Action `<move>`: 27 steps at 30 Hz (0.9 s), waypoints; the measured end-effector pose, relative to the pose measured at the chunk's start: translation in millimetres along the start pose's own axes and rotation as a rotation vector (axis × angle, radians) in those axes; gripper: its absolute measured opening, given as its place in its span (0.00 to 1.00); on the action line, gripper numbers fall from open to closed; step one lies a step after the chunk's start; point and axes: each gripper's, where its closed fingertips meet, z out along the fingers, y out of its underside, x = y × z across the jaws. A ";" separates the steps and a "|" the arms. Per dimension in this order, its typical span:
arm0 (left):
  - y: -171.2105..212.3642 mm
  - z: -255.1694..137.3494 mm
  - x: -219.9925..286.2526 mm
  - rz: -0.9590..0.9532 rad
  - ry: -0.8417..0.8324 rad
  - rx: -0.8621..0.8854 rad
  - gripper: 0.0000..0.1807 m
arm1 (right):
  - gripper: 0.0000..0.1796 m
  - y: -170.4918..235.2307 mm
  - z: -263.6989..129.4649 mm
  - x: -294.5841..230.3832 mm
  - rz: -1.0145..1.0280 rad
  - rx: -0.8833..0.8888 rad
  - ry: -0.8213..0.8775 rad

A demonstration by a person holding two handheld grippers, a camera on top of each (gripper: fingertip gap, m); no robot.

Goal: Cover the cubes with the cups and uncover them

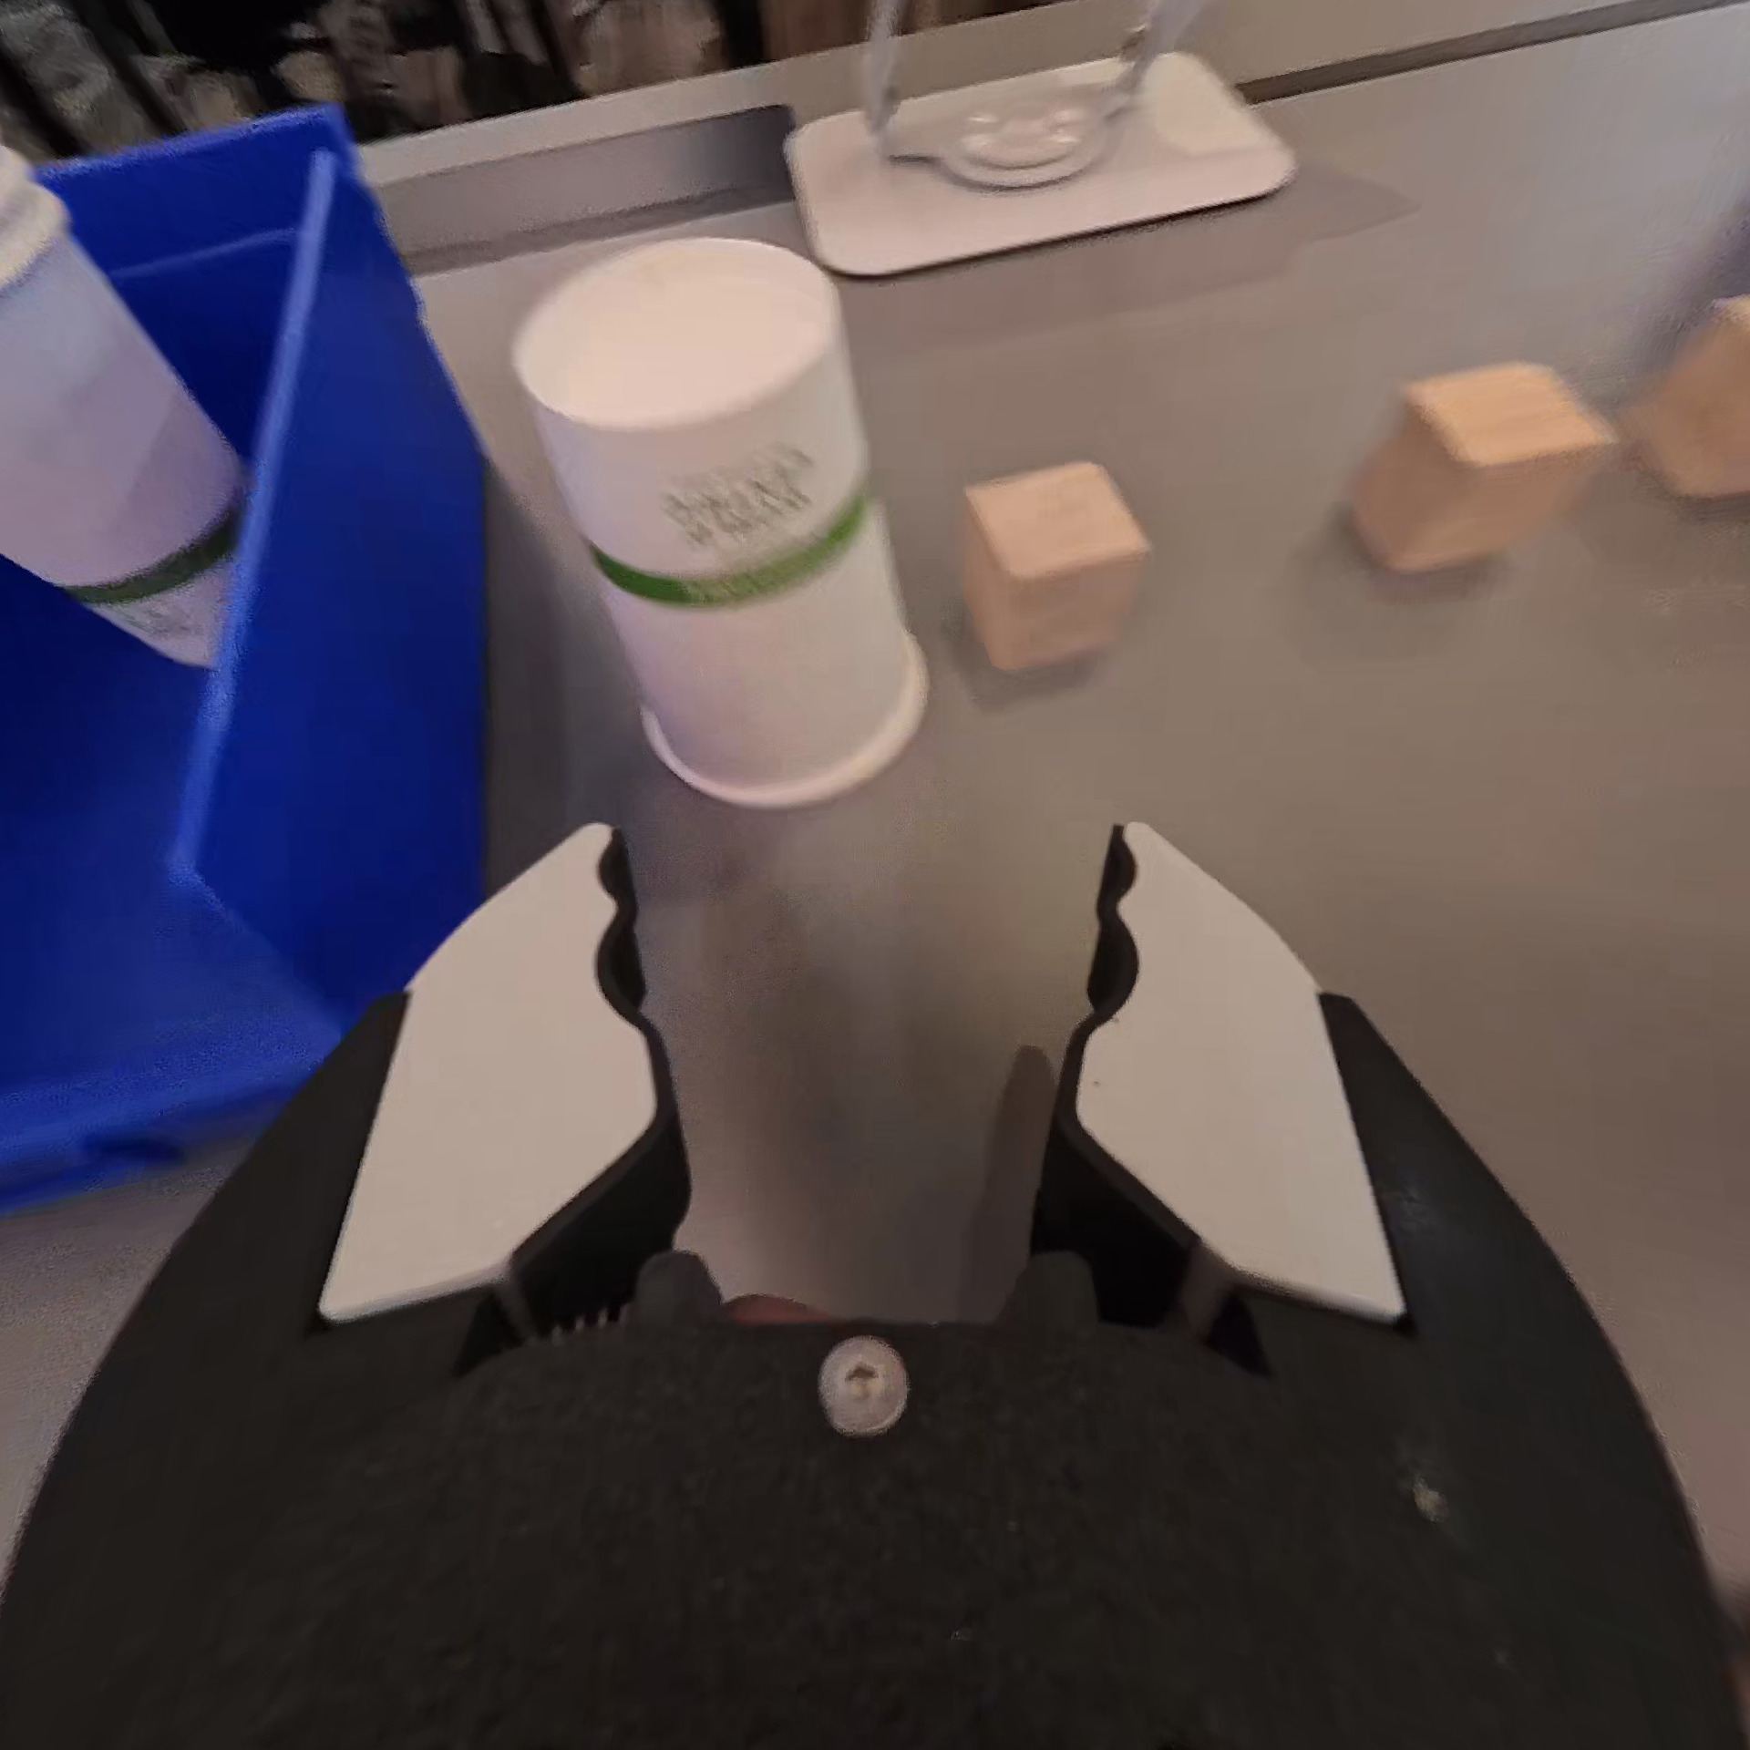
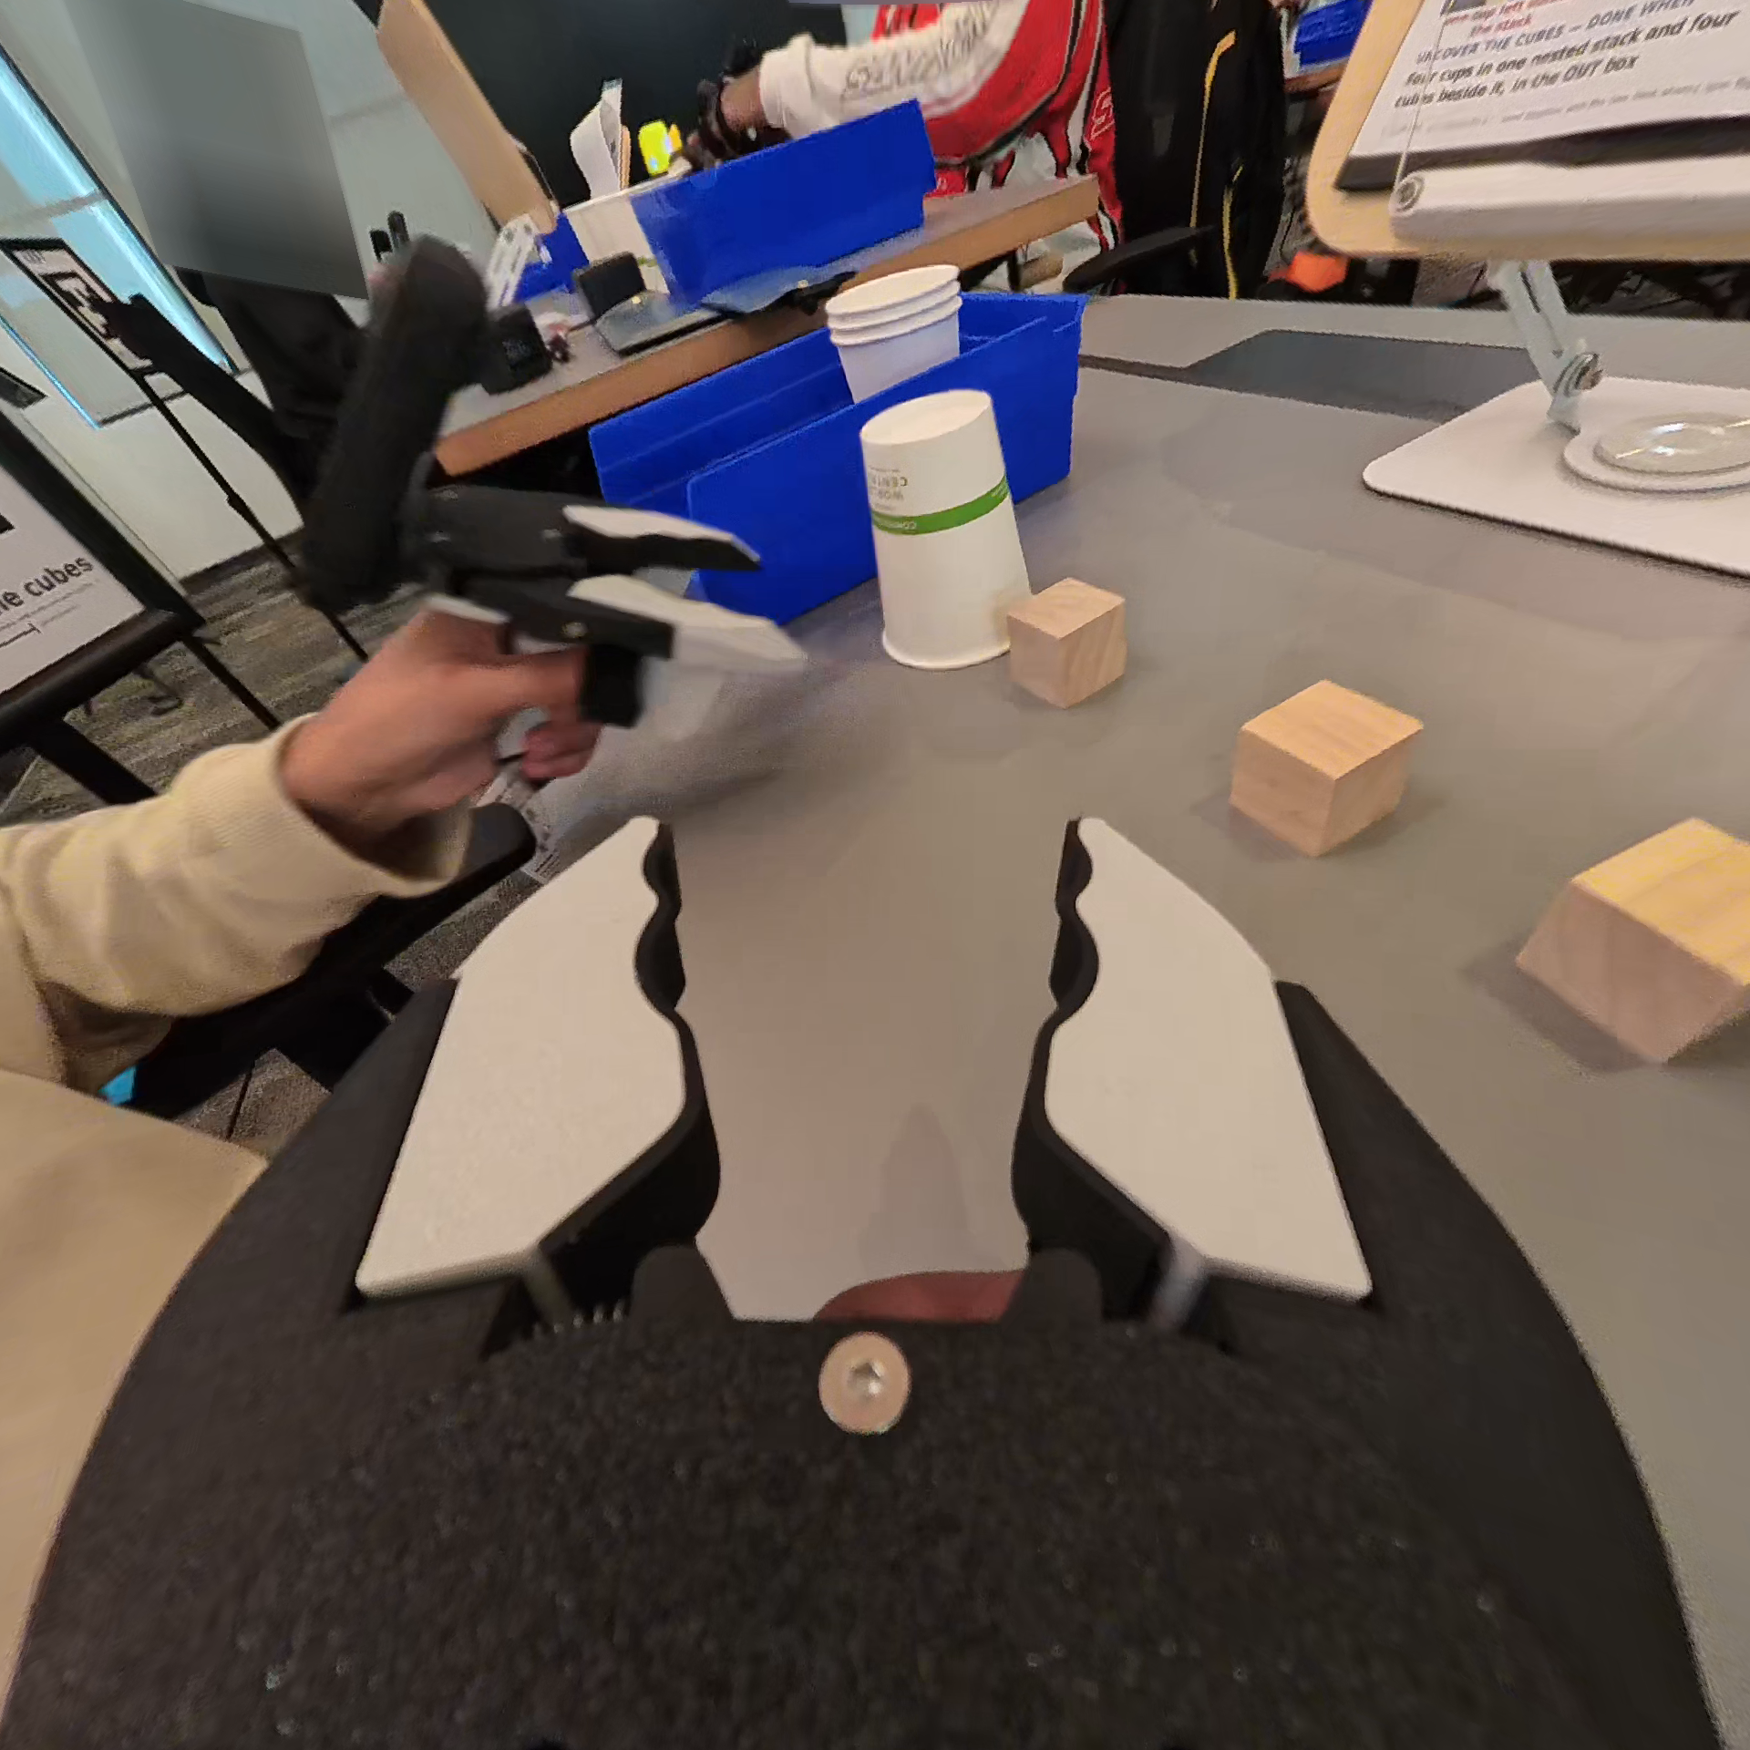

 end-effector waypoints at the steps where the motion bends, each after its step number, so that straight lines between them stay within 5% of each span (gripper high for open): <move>1: 10.7 -18.4 17.7 -0.008 0.067 -0.014 0.46 | 0.43 6.8 -2.4 -3.4 0.008 0.008 0.005; 5: 53.7 -75.8 97.7 -0.026 0.481 -0.207 0.41 | 0.42 33.5 -0.1 -13.8 0.083 0.001 -0.023; 8: 34.0 -102.2 105.2 0.043 0.682 -0.247 0.41 | 0.42 39.2 5.4 -22.2 0.055 -0.040 -0.041; 12: -50.2 -75.8 14.0 0.189 0.564 -0.203 0.41 | 0.42 41.7 6.5 -27.7 0.023 -0.057 -0.043; 15: -99.2 -14.1 -98.9 0.262 0.280 -0.304 0.36 | 0.42 40.9 5.4 -25.5 0.029 -0.054 -0.044; 18: -106.7 41.5 -189.3 0.356 0.098 -0.527 0.30 | 0.41 39.7 2.7 -20.1 0.054 -0.045 -0.042; 21: -94.2 67.7 -217.2 0.376 0.146 -0.680 0.29 | 0.41 37.6 1.1 -18.0 0.067 -0.039 -0.047; 27: -89.7 81.3 -222.7 0.411 0.193 -0.722 0.25 | 0.41 37.5 2.7 -20.3 0.084 -0.042 -0.072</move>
